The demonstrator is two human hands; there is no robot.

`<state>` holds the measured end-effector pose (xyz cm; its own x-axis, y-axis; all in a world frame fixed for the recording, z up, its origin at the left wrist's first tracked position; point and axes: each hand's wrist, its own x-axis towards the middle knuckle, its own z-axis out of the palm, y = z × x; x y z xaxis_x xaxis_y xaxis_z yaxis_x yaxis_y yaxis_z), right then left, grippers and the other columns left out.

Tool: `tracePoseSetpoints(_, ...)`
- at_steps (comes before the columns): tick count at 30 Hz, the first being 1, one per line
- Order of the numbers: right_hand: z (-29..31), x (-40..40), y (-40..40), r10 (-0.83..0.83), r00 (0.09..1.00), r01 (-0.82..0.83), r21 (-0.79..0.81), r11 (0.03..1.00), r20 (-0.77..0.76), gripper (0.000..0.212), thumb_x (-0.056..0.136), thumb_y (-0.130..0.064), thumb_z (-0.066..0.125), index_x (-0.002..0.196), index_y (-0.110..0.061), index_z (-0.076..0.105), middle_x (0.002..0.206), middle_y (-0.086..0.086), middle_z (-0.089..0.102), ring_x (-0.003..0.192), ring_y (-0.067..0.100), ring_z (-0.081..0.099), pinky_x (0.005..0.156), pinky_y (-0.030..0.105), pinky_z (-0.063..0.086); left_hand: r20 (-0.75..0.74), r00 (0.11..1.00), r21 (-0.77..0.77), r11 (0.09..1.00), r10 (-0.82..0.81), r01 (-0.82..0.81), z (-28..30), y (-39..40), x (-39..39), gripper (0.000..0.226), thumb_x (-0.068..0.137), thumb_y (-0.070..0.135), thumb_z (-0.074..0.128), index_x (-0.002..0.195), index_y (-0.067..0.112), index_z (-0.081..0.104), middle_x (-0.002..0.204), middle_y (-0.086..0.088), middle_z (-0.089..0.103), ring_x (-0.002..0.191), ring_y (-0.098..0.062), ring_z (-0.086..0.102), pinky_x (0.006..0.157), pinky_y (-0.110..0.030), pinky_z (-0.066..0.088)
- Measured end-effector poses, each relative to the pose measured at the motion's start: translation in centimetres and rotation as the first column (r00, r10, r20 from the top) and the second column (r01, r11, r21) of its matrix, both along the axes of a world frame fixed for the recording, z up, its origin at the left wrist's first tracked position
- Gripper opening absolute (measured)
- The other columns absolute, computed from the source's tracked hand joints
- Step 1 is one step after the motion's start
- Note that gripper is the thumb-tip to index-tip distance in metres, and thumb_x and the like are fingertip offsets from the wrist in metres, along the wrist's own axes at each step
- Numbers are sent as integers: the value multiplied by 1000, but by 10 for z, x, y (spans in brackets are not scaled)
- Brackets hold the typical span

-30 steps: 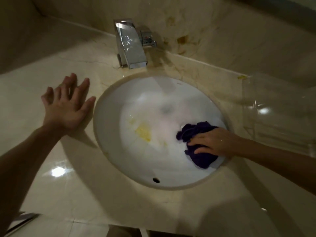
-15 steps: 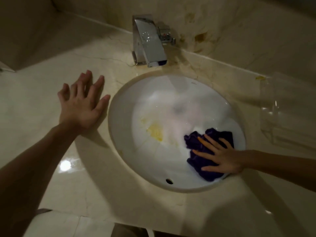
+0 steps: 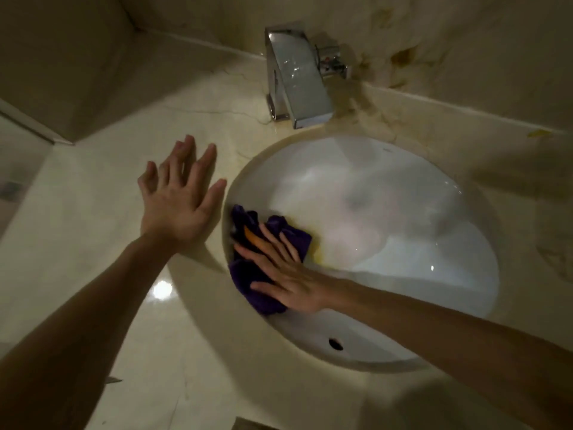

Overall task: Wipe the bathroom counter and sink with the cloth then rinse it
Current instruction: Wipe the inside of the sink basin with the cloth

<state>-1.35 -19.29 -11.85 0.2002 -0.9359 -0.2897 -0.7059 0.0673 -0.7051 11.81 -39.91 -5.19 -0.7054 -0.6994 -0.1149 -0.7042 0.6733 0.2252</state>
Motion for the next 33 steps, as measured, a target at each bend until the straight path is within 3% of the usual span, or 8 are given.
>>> tracePoseSetpoints(4, -39, -64, -48, 106, 856, -244, -214, 946, -507, 70, 102, -64, 40, 161, -28, 38, 172, 8, 26, 162, 36, 11, 129, 60, 6, -11, 1000, 1, 1000, 15, -15, 2, 4, -2, 62, 98, 63, 11, 157, 44, 2, 168, 4, -4, 154, -15, -6, 122, -53, -2)
tracePoseSetpoints(12, -43, -210, 23, 9, 705, -103, -90, 991, -709, 69, 104, -65, 33, 161, -26, 39, 169, 6, 35, 158, 25, 30, 127, 50, 19, 12, 999, -18, 999, 39, -39, -3, -1, -1, 63, 96, 65, 13, 156, 47, 6, 168, 2, 1, 154, -21, 5, 121, -51, 0)
tracePoseSetpoints(16, -15, -217, 118, 130, 735, 44, 237, 970, -665, 93, 96, -81, 5, 164, -21, 23, 169, 17, 32, 159, 32, 20, 126, 50, 1, -6, 999, -42, 998, 46, -46, -5, 1, -1, 63, 97, 64, 15, 156, 46, 6, 168, -1, 6, 153, -23, 9, 120, -48, 2)
tracePoseSetpoints(19, 7, -178, 158, 118, 828, 157, 430, 889, -548, 129, 50, -98, -31, 159, -30, -24, 170, 4, -27, 151, 20, -34, 120, 39, -29, -8, 999, -42, 998, 43, -43, -5, 0, 0, 63, 97, 64, 16, 156, 45, 7, 168, -1, 6, 153, -23, 11, 120, -47, 3)
tracePoseSetpoints(25, 19, -66, 132, 40, 971, 83, 491, 867, -236, 125, 50, -97, -28, 161, -40, -22, 167, -8, -38, 141, 17, -49, 119, 41, -28, -47, 999, -57, 998, 18, -21, -5, 2, 0, 62, 99, 62, 18, 157, 43, 6, 168, -3, 8, 153, -22, 9, 120, -48, 1)
tracePoseSetpoints(29, -9, -40, 54, 102, 953, -27, 253, 967, -286, 99, 85, -81, -14, 167, -30, 8, 175, -4, -6, 159, 24, -17, 123, 36, -25, -40, 999, -66, 998, 20, -23, -7, 1, 1, 62, 100, 61, 17, 157, 42, 5, 168, 0, 6, 154, -21, 6, 121, -50, 2)
tracePoseSetpoints(31, -28, -60, 10, 93, 898, -50, 110, 993, -430, 83, 103, -71, 5, 160, -22, 41, 169, 10, 34, 157, 39, 25, 130, 47, 0, -34, 999, -62, 998, 7, -9, -7, 1, 0, 62, 100, 61, 17, 157, 42, 4, 168, 1, 3, 154, -19, 3, 121, -50, 0)
tracePoseSetpoints(33, -37, -97, -25, 118, 821, -85, 85, 993, -558, 79, 104, -70, 13, 156, -23, 49, 162, 13, 45, 151, 42, 39, 125, 59, 24, -25, 1000, -68, 998, 4, -6, -6, 1, 0, 61, 100, 60, 16, 157, 42, 4, 168, 1, 2, 154, -19, 2, 122, -50, 0)
